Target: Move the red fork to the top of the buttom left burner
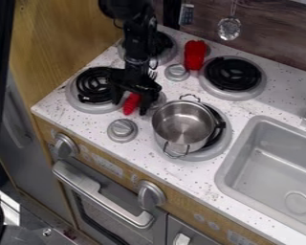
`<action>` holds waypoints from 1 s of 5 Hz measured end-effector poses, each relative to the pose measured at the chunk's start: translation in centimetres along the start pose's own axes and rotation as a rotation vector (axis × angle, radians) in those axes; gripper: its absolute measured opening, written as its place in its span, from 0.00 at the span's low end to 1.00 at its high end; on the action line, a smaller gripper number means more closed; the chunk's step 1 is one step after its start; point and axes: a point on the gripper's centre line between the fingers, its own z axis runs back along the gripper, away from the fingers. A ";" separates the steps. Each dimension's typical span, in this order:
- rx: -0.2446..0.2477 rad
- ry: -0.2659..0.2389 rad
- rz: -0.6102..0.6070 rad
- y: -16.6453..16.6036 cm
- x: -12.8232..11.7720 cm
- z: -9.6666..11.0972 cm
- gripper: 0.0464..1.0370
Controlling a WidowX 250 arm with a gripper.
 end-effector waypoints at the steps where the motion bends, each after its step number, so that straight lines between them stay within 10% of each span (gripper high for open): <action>1: 0.014 0.003 -0.004 -0.5 0.1 -0.3 0.93; 3: 0.041 -0.048 -0.055 -2.1 0.1 -0.7 0.41; 5: 0.072 -0.082 -0.058 -2.3 0.1 -0.6 0.34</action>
